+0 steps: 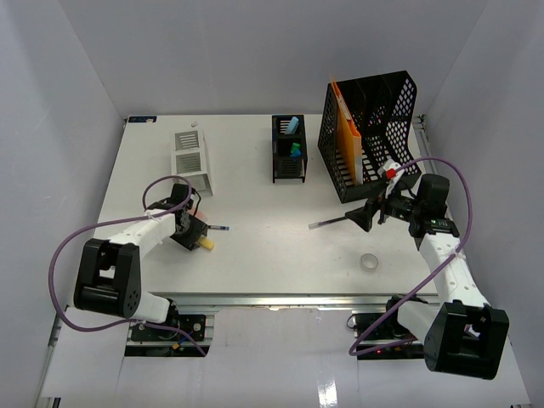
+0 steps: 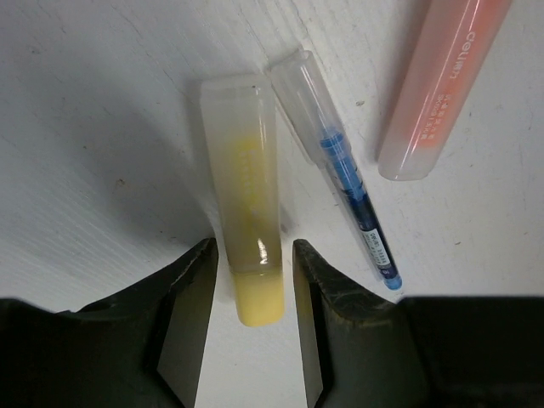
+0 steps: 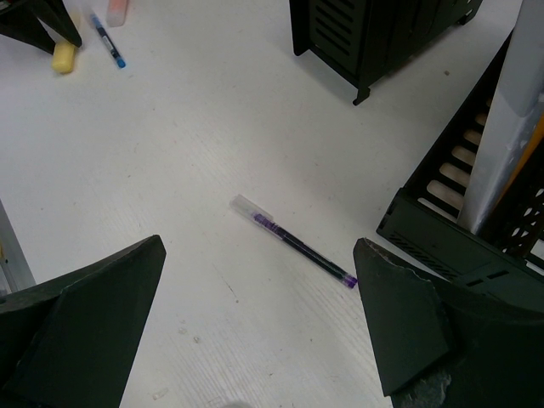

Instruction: Organize the desk

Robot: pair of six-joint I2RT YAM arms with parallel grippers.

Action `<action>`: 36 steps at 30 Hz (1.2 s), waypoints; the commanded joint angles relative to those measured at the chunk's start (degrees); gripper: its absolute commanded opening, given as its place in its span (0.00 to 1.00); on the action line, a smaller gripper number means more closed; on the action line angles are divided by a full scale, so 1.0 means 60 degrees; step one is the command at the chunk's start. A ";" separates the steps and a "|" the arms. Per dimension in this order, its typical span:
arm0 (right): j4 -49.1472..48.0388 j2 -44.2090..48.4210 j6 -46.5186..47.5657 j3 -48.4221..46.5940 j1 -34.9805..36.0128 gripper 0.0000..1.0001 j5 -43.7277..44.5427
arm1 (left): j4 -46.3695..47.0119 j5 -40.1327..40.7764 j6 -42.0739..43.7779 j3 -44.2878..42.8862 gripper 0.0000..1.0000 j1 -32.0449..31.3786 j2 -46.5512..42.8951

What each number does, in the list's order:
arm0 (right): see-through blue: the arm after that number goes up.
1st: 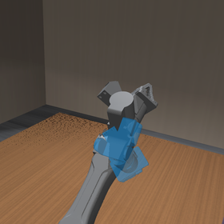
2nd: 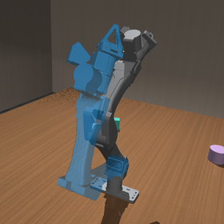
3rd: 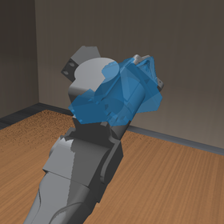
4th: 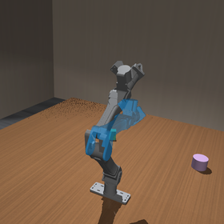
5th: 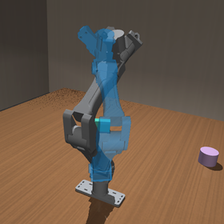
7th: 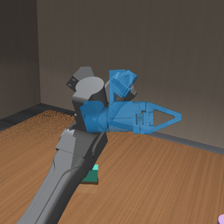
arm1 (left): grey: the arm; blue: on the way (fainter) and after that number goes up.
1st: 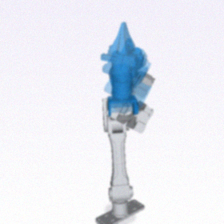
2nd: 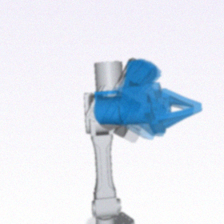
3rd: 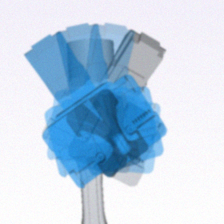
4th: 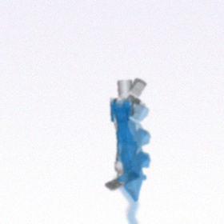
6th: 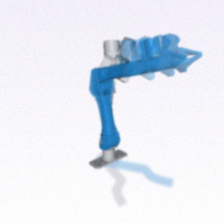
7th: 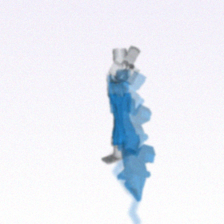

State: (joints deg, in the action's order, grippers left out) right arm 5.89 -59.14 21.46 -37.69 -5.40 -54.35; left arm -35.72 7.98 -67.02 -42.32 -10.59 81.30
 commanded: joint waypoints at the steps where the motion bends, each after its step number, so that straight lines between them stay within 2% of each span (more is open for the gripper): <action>1: -0.0162 0.0219 -0.0032 -0.0118 -0.0082 0.98 -0.0157 | -0.0038 0.0015 0.0305 0.0106 0.54 0.0051 0.0314; 5: -0.0176 0.0233 -0.0032 -0.0105 -0.0082 0.98 -0.0184 | -0.0011 -0.0133 0.0467 0.0064 0.50 0.0051 0.0483; 8: -0.0161 0.0244 -0.0032 -0.0105 -0.0082 0.98 -0.0250 | 0.0004 -0.0272 0.0608 0.0165 0.39 0.0051 0.0228; 11: -0.0175 0.0289 -0.0032 -0.0090 -0.0082 0.98 -0.0288 | -0.0006 -0.0406 0.0722 0.0321 0.29 0.0051 -0.0428; 19: -0.0142 0.0287 -0.0030 -0.0048 -0.0079 0.98 -0.0522 | -0.0027 -0.1357 0.0781 0.0953 0.10 0.0046 -0.2657; 22: 0.0005 0.0171 -0.0003 -0.0122 0.0033 0.98 -0.0867 | 0.0909 -0.2606 0.1400 0.1177 0.02 -0.0077 -0.3410; 24: 0.0203 0.0040 0.0037 -0.0253 0.0304 0.98 -0.1066 | 0.1806 -0.3676 0.2059 0.1452 0.00 -0.0215 -0.3799; 29: 0.1263 -0.0509 0.0226 -0.1153 0.2147 0.98 -0.0650 | 0.5179 -0.6379 0.3180 0.1867 0.00 -0.1281 -0.3546; 32: 0.1840 -0.1359 -0.0416 -0.1997 0.2724 0.97 -0.0671 | 0.6673 -0.6470 0.4001 0.1618 0.00 -0.2640 -0.2912; 36: 0.2149 -0.2344 -0.2258 -0.3173 0.2981 0.98 -0.0677 | 0.8797 -0.6007 0.4862 0.1282 0.00 -0.4338 -0.2030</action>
State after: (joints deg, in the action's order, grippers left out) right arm 15.12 -68.50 18.86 -48.90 11.30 -57.96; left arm -2.23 -25.41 -46.26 -31.90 -28.27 65.49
